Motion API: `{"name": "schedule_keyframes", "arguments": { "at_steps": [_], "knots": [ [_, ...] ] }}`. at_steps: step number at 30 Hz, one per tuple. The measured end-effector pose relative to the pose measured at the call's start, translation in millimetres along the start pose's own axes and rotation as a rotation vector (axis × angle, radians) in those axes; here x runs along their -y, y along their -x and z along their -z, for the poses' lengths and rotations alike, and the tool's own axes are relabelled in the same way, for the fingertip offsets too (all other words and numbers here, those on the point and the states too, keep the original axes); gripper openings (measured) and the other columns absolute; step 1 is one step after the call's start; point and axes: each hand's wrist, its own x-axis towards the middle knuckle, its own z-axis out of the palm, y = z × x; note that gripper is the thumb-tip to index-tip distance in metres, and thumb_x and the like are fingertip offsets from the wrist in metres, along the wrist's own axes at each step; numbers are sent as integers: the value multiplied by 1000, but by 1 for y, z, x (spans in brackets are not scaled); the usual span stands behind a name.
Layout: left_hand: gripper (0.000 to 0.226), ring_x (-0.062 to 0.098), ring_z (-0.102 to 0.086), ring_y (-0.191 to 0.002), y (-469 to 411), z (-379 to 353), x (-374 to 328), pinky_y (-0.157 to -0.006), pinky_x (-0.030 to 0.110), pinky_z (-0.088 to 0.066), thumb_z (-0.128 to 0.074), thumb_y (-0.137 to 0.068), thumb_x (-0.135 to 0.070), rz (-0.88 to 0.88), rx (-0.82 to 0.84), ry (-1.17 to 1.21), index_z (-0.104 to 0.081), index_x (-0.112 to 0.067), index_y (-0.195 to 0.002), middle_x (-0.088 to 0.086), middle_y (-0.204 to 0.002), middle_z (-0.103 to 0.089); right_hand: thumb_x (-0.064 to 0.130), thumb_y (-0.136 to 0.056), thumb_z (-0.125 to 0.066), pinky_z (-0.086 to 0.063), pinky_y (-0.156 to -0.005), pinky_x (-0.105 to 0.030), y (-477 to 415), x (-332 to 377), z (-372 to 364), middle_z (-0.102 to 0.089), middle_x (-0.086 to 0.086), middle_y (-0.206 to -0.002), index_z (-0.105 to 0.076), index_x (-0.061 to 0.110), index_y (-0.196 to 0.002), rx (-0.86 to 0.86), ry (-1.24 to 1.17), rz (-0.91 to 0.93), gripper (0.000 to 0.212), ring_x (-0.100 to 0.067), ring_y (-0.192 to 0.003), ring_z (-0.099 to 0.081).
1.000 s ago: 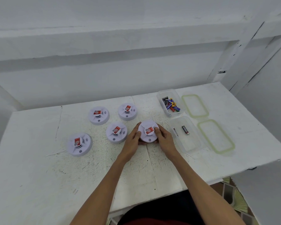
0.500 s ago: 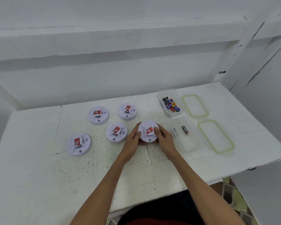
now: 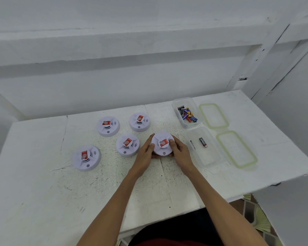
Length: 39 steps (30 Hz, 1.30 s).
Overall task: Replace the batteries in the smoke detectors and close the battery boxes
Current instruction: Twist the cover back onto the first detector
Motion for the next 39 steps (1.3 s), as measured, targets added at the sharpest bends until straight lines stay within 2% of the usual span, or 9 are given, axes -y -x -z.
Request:
{"name": "schedule_keyframes", "arguments": {
  "at_steps": [13,20,22,25,27,29,31,34,39],
  "knots": [
    [55,16,-58,-135,0,0,-1,-111,52,-50,-46,-101,-49,22,-5,14,-42,-39,-155,-10,-150,-57,41,-102,-50,-52,-102,-36,4,8,-2,-72,14,-117,-63,45,-121,-19,-8,-12,23,-3,-113,-65],
    [41,18,-61,-132,5,1,-7,-106,52,-54,-43,-107,-43,9,-4,18,-48,-46,-148,-10,-147,-60,39,-102,-52,-53,-100,-39,4,12,-5,-72,12,-116,-65,34,-126,-40,4,-17,29,-5,-110,-66],
    [43,19,-62,-130,5,6,-16,-105,52,-55,-43,-108,-43,-1,-19,20,-48,-41,-150,-7,-146,-61,40,-101,-53,-56,-96,-39,0,19,-11,-73,12,-114,-67,33,-126,-50,13,-6,29,-6,-108,-68],
    [43,21,-70,-117,2,21,-37,-93,49,-62,-43,-111,-35,-23,-85,43,-46,-29,-154,1,-143,-64,42,-101,-52,-60,-84,-37,-9,41,-25,-74,12,-108,-68,39,-119,-54,23,25,24,-7,-100,-70],
    [42,21,-72,-113,1,38,-53,-85,42,-64,-44,-111,-30,-48,-133,65,-48,-28,-153,1,-140,-66,40,-101,-53,-62,-76,-34,-18,59,-39,-75,11,-103,-67,40,-114,-37,24,46,20,-8,-95,-71],
    [40,15,-72,-112,2,57,-67,-79,31,-63,-43,-112,-26,-84,-175,64,-51,-27,-151,-1,-135,-68,39,-100,-55,-62,-69,-32,-30,75,-56,-75,5,-102,-66,31,-118,-18,13,38,23,-13,-92,-72],
    [36,14,-73,-109,4,79,-79,-79,31,-63,-42,-112,-23,-111,-228,54,-55,-27,-145,0,-130,-70,41,-98,-58,-61,-66,-29,-40,86,-78,-73,-2,-104,-59,22,-122,-8,2,-4,31,-14,-85,-73],
    [34,24,-73,-110,5,118,-87,-76,38,-65,-45,-109,-20,-115,-337,26,-56,-22,-142,8,-130,-68,42,-97,-58,-62,-69,-33,-49,100,-118,-68,-3,-102,-50,17,-121,38,14,-39,35,-11,-71,-72],
    [35,25,-75,-99,13,174,-88,-68,31,-62,-52,-106,-18,-76,-507,15,-58,-19,-140,8,-121,-72,29,-97,-57,-61,-80,-37,-56,110,-177,-64,1,-106,-51,19,-120,146,43,-30,27,-15,-78,-73]
  ]
}}
